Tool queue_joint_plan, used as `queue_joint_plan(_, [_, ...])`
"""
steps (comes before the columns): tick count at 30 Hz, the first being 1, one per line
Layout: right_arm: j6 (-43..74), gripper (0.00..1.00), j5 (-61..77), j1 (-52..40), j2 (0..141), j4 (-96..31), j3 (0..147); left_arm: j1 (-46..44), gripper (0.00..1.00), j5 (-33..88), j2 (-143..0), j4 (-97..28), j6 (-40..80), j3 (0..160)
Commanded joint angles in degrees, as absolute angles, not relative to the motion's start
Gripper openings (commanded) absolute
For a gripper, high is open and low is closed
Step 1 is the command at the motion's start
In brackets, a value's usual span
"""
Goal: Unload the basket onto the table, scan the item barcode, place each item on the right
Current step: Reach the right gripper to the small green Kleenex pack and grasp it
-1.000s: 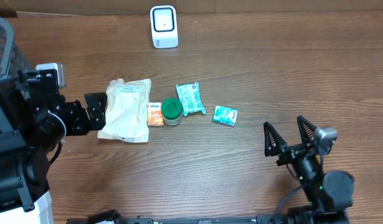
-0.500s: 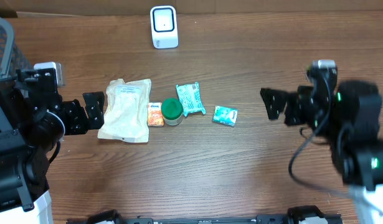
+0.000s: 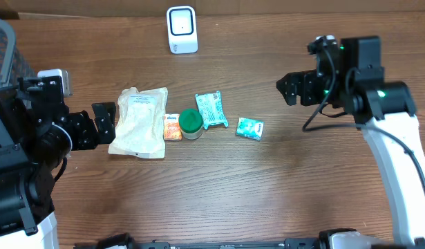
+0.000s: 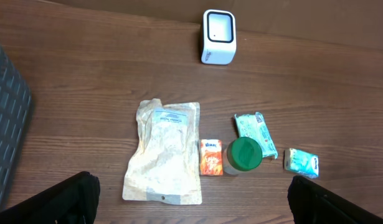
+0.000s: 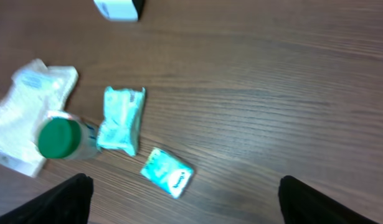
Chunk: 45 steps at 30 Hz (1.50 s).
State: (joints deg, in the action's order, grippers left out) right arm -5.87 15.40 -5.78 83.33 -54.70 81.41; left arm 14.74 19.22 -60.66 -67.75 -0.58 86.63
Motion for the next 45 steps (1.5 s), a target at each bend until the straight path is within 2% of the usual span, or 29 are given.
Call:
queue_joint_plan(1, [-13.6, 0.89, 18.9, -6.2, 87.7, -53.9, 83.1, 15.1, 1.0, 18.9, -60.8, -67.7, -1.7, 87.7])
queue_joint_plan(5, [-18.2, 0.79, 23.7, -6.2, 92.7, -55.5, 83.1, 15.1, 1.0, 18.9, -60.8, -67.7, -1.7, 87.7])
queue_joint_plan(6, [-21.1, 0.73, 25.8, -6.2, 94.9, -56.9, 83.0, 15.1, 1.0, 18.9, -60.8, -67.7, -1.7, 87.7])
queue_joint_plan(13, [-27.7, 0.54, 28.6, -6.4, 103.5, -60.8, 82.9, 15.1, 0.99, 18.9, -60.8, -67.7, -1.7, 87.7])
queue_joint_plan(29, [-31.8, 0.54, 30.1, -8.3, 115.8, -57.6, 82.2, 15.1, 1.0, 18.9, -60.8, -67.7, -1.7, 87.7])
queue_joint_plan(41, [-32.1, 0.54, 30.1, -8.4, 118.3, -55.5, 81.3, 15.1, 1.0, 18.9, -60.8, -67.7, -1.7, 87.7])
queue_joint_plan(44, [-32.1, 0.51, 30.1, -8.4, 119.2, -55.7, 81.3, 15.1, 1.0, 18.9, -60.8, -67.7, -1.7, 87.7])
queue_joint_plan(45, [-32.0, 0.46, 30.1, -8.4, 119.6, -55.8, 81.3, 15.1, 0.99, 18.9, -60.8, -67.7, -1.7, 87.7])
